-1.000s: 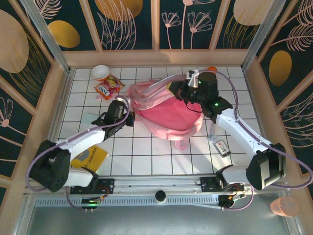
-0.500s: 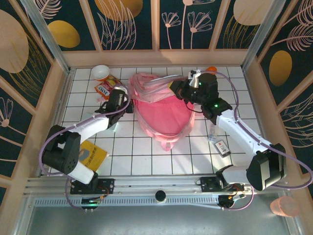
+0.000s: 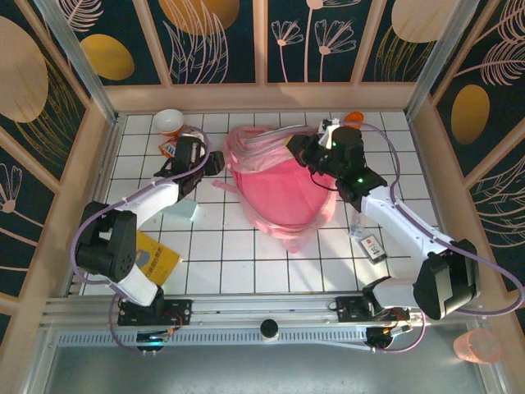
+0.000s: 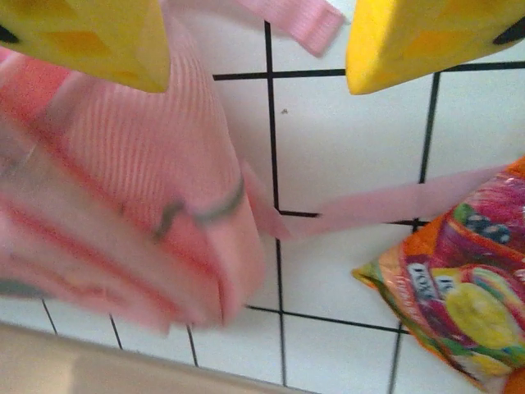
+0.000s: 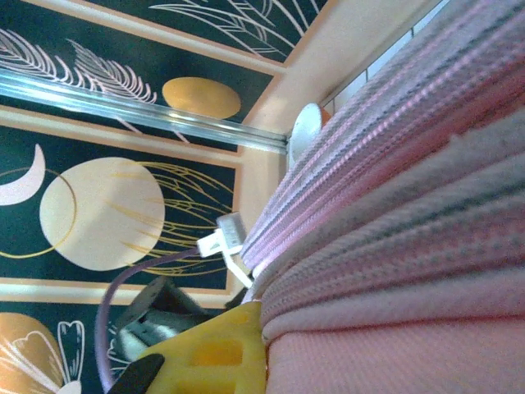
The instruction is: Pack the student bag
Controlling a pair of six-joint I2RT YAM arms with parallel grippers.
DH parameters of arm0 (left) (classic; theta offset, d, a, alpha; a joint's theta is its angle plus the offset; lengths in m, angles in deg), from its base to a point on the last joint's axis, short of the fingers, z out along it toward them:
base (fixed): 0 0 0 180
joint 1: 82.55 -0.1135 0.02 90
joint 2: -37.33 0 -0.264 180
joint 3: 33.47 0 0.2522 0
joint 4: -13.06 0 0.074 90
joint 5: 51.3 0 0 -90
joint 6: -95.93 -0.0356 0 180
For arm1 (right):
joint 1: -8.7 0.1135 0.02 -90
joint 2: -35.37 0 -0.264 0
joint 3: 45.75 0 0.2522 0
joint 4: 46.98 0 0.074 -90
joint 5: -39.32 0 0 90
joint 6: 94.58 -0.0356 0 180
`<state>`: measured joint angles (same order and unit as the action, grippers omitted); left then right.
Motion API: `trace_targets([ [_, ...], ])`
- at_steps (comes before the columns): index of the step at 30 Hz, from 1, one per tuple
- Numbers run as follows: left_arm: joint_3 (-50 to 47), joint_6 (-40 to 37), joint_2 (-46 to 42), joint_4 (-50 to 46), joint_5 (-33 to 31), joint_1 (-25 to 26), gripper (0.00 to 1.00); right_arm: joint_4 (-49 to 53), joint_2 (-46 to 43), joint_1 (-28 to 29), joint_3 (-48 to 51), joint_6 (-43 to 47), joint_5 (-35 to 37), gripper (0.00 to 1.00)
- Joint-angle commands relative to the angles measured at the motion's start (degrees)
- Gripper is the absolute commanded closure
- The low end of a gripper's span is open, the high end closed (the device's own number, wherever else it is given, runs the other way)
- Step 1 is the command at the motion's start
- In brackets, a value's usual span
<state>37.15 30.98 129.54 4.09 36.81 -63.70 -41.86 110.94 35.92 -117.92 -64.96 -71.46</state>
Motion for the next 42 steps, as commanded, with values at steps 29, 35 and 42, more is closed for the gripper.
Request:
trace_targets([
  [29,-18.0,30.7,-34.3,-42.3,-2.3,-19.4,0.01,53.9,2.8,3.0,-3.6,17.9,-4.7,0.22],
  [35,-24.1,34.9,-37.0,-42.9,-2.5,-20.0,0.01,58.5,3.8,2.7,-4.9,20.9,-5.6,0.21],
  [42,-29.3,32.1,-35.1,-37.1,4.6,-19.9,0.02,58.4,4.8,1.1,-6.1,25.5,-7.8,0.22],
])
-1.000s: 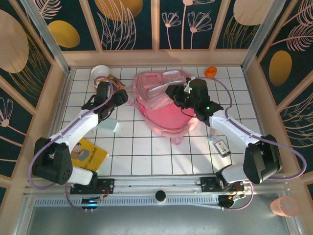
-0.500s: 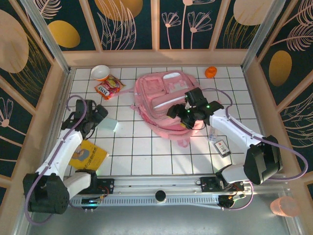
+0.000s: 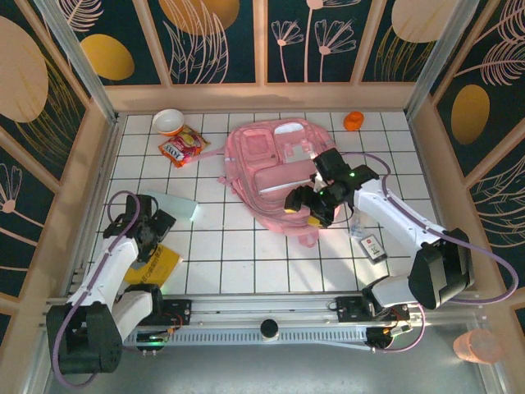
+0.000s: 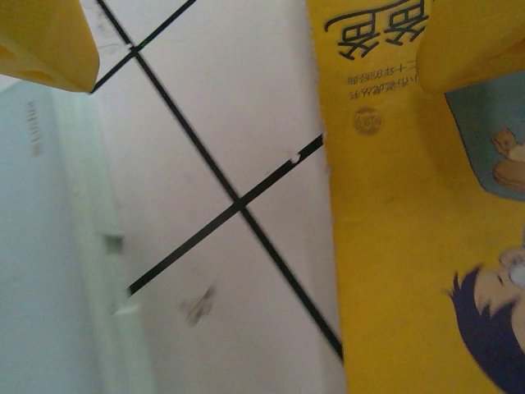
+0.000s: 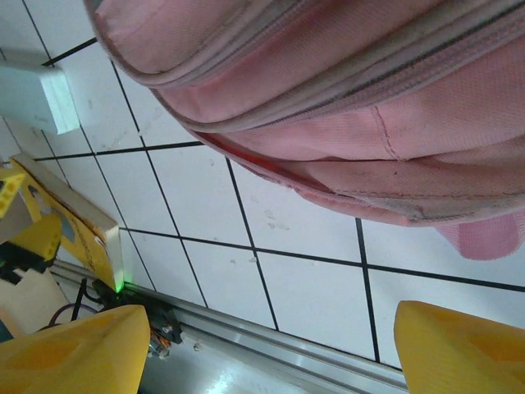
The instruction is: Pack the student bag
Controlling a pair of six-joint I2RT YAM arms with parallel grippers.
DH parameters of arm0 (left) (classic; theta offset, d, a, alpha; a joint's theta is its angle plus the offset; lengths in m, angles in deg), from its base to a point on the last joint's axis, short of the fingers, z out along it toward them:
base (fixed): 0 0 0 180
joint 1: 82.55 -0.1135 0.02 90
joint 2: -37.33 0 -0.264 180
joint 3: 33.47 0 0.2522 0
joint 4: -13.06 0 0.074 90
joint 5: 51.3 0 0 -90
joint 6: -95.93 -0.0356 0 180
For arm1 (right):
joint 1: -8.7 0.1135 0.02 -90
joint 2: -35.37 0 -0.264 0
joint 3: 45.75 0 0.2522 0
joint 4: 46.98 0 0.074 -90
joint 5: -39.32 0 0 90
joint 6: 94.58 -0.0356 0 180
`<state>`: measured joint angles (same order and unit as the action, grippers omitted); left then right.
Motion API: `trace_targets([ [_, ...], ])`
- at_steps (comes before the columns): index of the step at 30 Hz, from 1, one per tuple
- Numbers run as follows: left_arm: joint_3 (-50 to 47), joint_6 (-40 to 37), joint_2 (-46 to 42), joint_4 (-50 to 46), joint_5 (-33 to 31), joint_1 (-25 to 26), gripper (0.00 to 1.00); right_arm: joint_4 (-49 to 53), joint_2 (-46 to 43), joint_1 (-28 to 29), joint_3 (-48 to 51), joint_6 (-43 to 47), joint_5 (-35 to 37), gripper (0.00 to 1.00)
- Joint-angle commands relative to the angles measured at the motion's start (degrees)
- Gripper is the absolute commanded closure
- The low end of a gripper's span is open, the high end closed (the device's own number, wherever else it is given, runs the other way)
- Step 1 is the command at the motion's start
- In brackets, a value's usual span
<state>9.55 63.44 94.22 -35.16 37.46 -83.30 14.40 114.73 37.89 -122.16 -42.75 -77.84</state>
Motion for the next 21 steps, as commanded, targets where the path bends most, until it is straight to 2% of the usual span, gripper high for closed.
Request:
trace_targets([
  [1,-2.6,-0.7,0.1,3.5,5.7,-0.4,0.03,1.9,1.1,-0.9,-2.1,3.6,-1.2,0.23],
  [6,-8.2,-0.9,0.5,12.6,17.3,-0.1,0.07,-3.0,1.1,-0.9,-2.7,2.2,-2.6,0.24],
  [11,-8.5,2.2,0.0,19.8,22.0,1.7,0.08,-6.1,0.8,-0.7,-2.7,1.0,-2.5,0.24],
  [16,-4.4,0.7,8.1,25.3,23.1,9.0,0.07,-10.6,0.6,0.2,-3.5,-0.4,-2.1,0.25],
  [21,3.9,-2.6,17.7,27.8,22.0,14.7,0.07,-14.7,2.3,3.2,-5.8,-0.9,-1.5,0.3],
])
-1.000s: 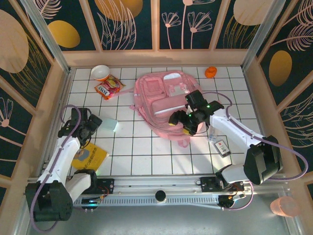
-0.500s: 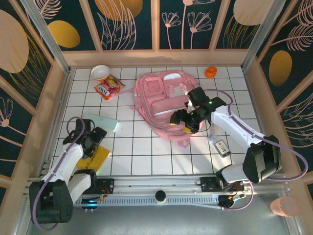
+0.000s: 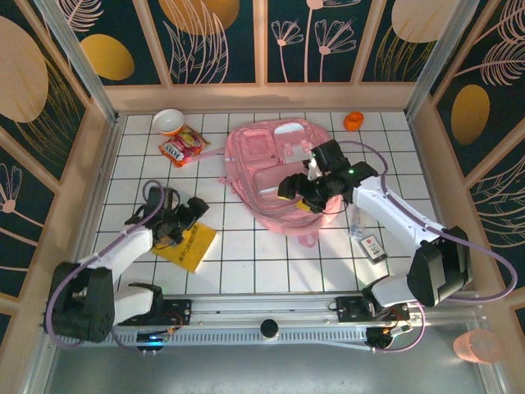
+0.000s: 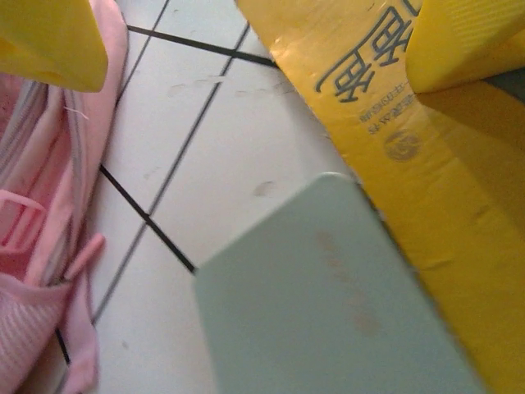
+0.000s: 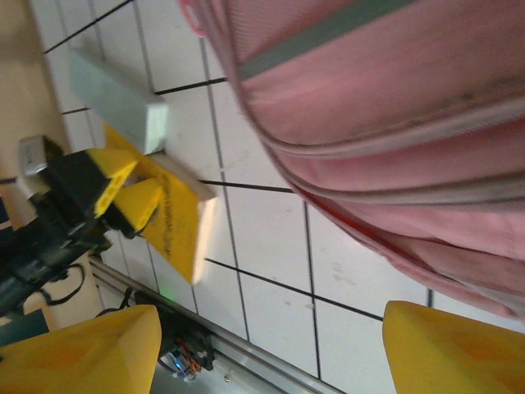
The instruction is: Pack the student bag
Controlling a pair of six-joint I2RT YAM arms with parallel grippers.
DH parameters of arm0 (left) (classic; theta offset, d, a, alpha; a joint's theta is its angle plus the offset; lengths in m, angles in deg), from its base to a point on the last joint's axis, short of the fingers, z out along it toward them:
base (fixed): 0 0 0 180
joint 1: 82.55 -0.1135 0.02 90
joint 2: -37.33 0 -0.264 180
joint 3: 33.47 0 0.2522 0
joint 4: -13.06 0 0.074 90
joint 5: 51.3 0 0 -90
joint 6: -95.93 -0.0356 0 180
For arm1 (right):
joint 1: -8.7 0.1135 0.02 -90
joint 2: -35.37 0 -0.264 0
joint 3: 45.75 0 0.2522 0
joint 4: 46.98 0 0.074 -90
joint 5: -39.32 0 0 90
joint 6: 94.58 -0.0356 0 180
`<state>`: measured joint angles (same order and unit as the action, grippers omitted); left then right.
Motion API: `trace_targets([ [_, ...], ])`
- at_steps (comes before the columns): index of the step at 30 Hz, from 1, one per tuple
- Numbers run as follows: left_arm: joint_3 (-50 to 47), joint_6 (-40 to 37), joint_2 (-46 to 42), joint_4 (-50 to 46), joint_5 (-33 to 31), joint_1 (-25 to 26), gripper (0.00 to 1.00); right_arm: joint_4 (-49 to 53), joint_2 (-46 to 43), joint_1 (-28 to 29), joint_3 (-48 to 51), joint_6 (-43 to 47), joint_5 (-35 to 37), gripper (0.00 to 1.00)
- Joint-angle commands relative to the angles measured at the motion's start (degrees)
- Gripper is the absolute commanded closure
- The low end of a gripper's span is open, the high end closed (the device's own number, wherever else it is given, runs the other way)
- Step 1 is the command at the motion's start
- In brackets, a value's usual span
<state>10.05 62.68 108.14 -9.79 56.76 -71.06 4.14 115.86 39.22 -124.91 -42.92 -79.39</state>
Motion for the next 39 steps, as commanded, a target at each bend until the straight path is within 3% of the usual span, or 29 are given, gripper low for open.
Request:
trace_targets([
  [1,4.9,-2.1,5.0,2.7,2.9,3.4,0.07,-4.8,1.6,2.5,-3.6,-0.7,0.4,0.31],
  [5,12.7,-4.0,7.5,-0.3,2.2,5.0,0.06,-8.4,5.0,5.7,-6.6,2.4,-0.5,0.36],
  [10,14.5,0.2,1.3,-9.1,-5.0,4.6,0.06,-9.0,11.6,8.9,-12.0,10.6,-2.0,0.39],
  [13,11.8,4.4,-4.8,-15.5,-9.0,2.5,0.06,-8.8,16.3,10.3,-15.3,14.9,-2.4,0.41],
  [18,2.3,9.3,-17.8,-21.9,-13.3,-6.3,0.07,-2.7,26.8,15.0,-23.9,24.8,1.6,0.44],
  [21,-1.9,12.1,-22.8,-24.5,-14.2,-7.4,0.07,-0.9,32.2,17.7,-28.3,28.3,3.6,0.44],
  [26,-9.4,15.2,-26.1,-21.7,-12.5,-7.4,0.1,-0.8,40.7,21.1,-34.8,30.9,6.1,0.45],
  [33,-9.7,5.9,-18.9,-14.1,-7.6,-7.4,0.13,-1.6,48.6,22.9,-37.7,32.0,5.0,0.5],
  [39,-6.0,1.7,-13.7,-5.7,-3.3,-7.4,0.15,-1.3,48.0,23.4,-34.2,30.3,2.2,0.57],
])
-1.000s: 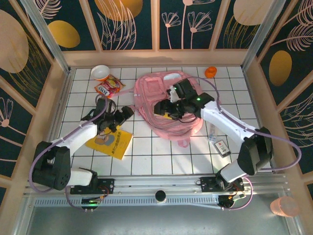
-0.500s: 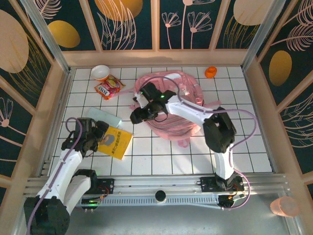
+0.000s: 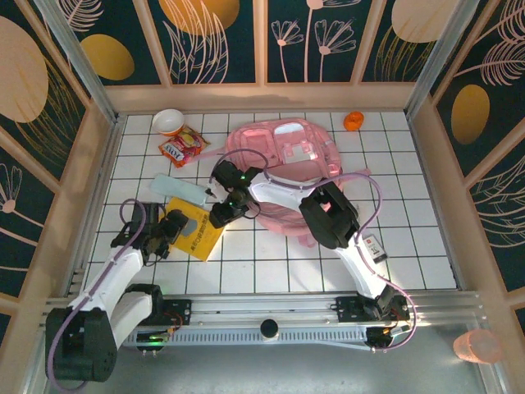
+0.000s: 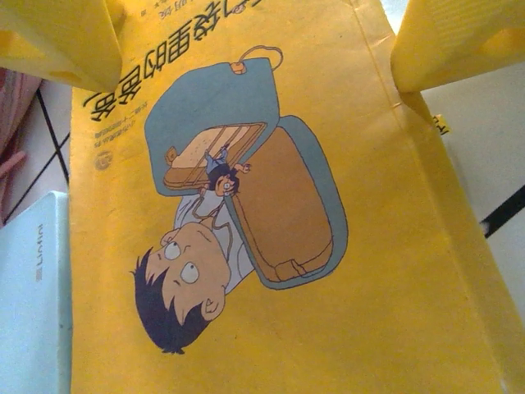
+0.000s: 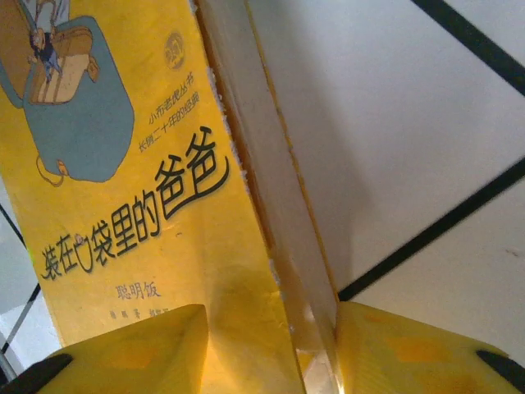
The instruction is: Pack the student bag
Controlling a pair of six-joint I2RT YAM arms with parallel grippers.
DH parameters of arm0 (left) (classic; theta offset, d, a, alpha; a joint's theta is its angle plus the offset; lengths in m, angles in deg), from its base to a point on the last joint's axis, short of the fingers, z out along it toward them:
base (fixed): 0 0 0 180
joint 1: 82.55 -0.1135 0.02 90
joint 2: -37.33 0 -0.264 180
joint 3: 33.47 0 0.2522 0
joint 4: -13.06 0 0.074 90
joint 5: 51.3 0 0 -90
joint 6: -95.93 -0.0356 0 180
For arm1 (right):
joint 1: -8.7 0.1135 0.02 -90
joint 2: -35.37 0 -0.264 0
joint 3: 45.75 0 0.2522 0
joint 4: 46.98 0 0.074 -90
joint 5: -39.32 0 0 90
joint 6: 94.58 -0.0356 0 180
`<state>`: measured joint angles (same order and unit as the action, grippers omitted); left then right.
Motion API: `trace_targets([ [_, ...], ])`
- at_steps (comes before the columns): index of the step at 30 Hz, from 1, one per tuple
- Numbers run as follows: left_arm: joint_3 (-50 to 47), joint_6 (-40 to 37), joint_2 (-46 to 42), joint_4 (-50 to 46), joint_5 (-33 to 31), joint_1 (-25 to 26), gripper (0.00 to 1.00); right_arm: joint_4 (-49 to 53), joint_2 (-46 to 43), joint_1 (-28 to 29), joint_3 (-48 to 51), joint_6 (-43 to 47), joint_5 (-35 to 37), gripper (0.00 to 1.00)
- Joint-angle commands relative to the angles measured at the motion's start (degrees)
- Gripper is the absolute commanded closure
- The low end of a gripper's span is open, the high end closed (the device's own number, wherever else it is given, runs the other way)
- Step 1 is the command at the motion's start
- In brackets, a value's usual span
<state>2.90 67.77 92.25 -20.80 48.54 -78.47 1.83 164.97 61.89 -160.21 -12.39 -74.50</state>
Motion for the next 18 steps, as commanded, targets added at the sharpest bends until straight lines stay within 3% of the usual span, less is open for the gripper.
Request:
trace_targets([
  [1,2.1,-4.2,3.1,6.5,5.0,0.0,0.15,1.0,-1.9,0.8,2.3,-0.8,-3.6,0.58],
  [5,6.2,-8.5,7.9,8.4,5.6,0.1,0.13,0.9,-6.4,0.2,5.7,-4.7,-4.3,0.58],
  [9,9.8,-11.0,8.5,4.9,4.1,0.0,0.13,2.5,-9.9,-2.8,6.0,-9.1,-1.1,0.49],
  [18,4.4,-2.6,-4.0,-11.9,-4.1,0.0,0.18,4.3,-3.7,-1.6,-2.2,-5.2,0.4,0.51],
])
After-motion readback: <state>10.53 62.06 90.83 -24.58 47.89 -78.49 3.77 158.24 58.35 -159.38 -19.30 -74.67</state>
